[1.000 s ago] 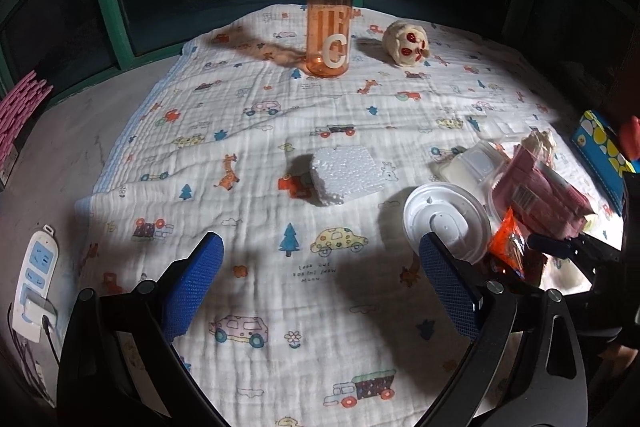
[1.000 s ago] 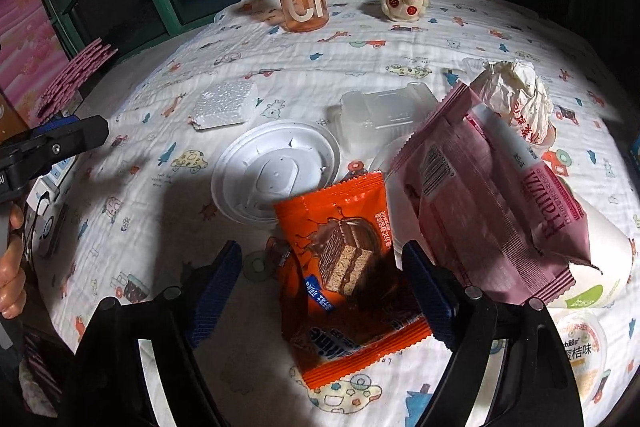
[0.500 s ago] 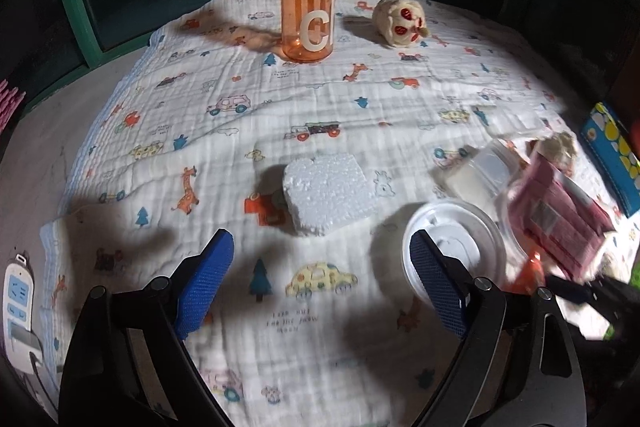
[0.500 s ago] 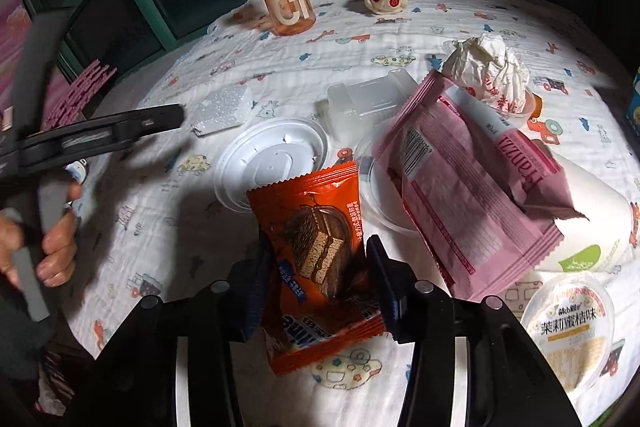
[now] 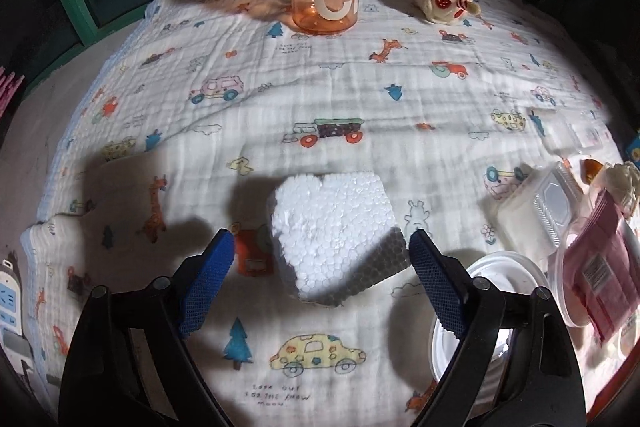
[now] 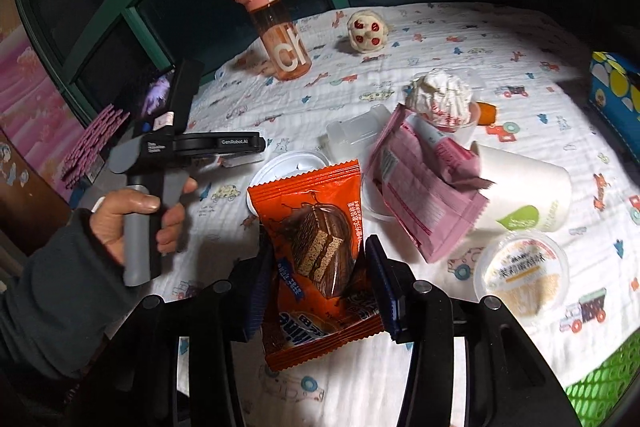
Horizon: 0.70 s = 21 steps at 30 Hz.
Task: Collect trash
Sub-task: 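Lift the orange wrapper with the right tool while the left tool grasps the white foam block, then carry both items to the green wastebasket and open both tools to drop them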
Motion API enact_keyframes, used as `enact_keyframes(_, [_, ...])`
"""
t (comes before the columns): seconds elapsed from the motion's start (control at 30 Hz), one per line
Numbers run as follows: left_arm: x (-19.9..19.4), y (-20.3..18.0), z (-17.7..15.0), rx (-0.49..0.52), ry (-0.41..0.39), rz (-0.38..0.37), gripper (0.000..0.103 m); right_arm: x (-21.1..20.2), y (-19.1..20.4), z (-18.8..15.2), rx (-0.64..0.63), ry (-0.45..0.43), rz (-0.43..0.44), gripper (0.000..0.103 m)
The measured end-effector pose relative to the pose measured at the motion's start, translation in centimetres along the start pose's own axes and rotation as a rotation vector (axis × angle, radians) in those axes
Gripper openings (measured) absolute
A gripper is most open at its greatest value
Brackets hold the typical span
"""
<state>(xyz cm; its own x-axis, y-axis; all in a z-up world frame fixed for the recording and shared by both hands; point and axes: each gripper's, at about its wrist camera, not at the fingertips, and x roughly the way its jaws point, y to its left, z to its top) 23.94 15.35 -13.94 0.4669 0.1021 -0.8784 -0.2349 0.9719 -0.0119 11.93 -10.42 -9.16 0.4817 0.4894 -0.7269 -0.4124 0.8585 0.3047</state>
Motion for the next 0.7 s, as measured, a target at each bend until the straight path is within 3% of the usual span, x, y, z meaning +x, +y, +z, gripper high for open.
enact_keyframes(0.17, [0.3,-0.4,-0.1,-0.004,0.010,-0.060,0.058,-2.7,-0.7,-1.0,0.028,-0.040,-0.034,0.044])
enact_keyframes(0.43, [-1.0,0.2,-0.5,-0.016,-0.035,-0.096,0.053,-6.6,-2.7,-2.2,0.085,-0.095,-0.094,0.044])
enact_keyframes(0.7, [-7.2,-0.7,-1.3,0.010,-0.121,-0.180,0.048,-11.4,-5.6,-3.9,0.146,-0.171,-0.176,0.044])
